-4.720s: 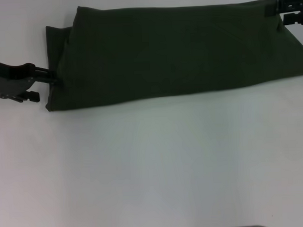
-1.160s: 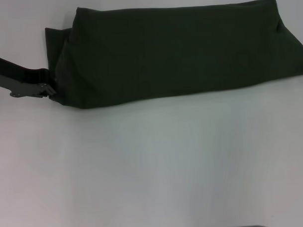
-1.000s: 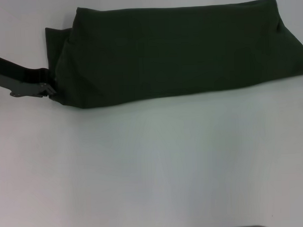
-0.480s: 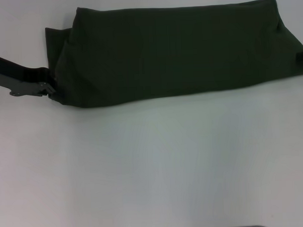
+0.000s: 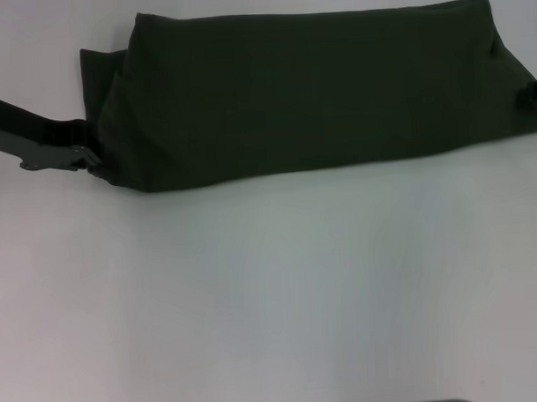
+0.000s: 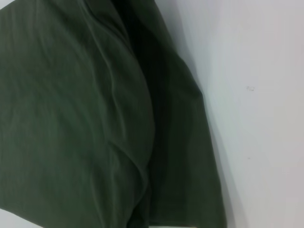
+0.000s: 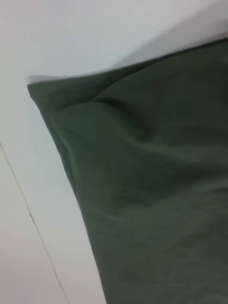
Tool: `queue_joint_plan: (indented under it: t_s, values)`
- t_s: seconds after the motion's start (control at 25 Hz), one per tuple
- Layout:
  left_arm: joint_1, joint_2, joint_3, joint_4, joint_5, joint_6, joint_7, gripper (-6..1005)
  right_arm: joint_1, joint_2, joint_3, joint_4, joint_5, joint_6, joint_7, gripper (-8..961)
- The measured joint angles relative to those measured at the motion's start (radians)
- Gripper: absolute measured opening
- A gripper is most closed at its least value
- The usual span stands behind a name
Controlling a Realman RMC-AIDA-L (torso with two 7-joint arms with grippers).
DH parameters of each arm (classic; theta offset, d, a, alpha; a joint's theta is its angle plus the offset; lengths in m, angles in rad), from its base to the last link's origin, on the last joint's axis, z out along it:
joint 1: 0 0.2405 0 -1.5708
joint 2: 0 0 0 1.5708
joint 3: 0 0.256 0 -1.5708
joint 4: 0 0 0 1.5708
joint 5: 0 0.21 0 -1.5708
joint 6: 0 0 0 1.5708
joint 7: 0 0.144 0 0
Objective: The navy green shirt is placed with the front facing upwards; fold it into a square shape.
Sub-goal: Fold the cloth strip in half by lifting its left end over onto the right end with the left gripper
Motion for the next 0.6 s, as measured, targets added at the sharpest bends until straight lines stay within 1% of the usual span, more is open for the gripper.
queue_joint_plan:
  t_s: [0.32, 0.52, 0.6]
  values:
    - [0.001, 0.0, 0.0, 0.0, -0.001, 0.0, 0.002, 20, 0.0, -0.001, -0.001, 0.034, 0.029, 0.0, 0.003, 852]
    - [0.002, 0.0, -0.002, 0.001, -0.001, 0.006, 0.002, 20, -0.004, -0.009, 0.007, 0.042, 0.026, -0.005, 0.02, 850]
    - [0.001, 0.0, -0.002, 0.002, -0.001, 0.007, 0.002, 20, -0.008, -0.011, 0.007, 0.04, 0.026, -0.006, 0.027, 772]
